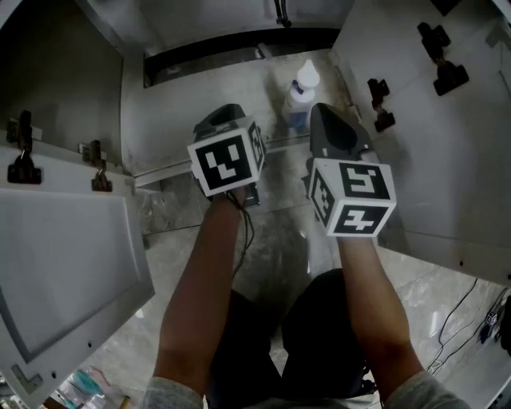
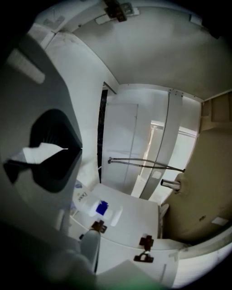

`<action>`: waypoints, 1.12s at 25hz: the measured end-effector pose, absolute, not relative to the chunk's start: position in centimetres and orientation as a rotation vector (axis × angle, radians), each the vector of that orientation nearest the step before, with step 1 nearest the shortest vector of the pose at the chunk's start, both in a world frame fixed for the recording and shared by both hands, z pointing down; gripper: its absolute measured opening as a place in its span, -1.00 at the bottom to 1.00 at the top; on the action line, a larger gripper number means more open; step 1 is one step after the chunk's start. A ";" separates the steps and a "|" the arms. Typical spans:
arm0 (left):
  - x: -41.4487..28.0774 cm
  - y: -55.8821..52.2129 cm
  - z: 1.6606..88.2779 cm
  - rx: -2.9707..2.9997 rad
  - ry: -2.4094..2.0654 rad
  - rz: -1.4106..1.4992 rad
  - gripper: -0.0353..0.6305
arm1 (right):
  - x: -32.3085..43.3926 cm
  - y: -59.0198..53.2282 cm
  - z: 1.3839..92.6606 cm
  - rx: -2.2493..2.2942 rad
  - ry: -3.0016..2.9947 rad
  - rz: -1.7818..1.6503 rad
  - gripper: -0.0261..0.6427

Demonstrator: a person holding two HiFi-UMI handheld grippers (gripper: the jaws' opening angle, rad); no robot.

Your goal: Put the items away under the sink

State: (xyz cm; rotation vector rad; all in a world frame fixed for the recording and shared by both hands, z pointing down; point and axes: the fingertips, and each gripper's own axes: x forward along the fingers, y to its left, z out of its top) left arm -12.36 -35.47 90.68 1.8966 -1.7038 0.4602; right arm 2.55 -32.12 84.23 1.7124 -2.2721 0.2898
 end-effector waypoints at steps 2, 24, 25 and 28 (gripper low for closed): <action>-12.6 -34.6 89.3 1.896 -1.689 0.404 -0.86 | 2.5 -31.6 83.4 1.706 -2.263 0.299 -0.93; -11.4 -20.9 51.9 1.959 -1.522 0.490 -0.86 | -1.8 -22.4 48.8 1.282 -2.345 0.412 -0.93; -11.7 -20.4 50.1 1.964 -1.516 0.484 -0.86 | -1.7 -21.9 47.2 1.280 -2.340 0.405 -0.93; -12.4 -19.2 44.9 2.008 -1.517 0.478 -0.86 | -1.6 -20.9 42.4 1.284 -2.350 0.342 -0.93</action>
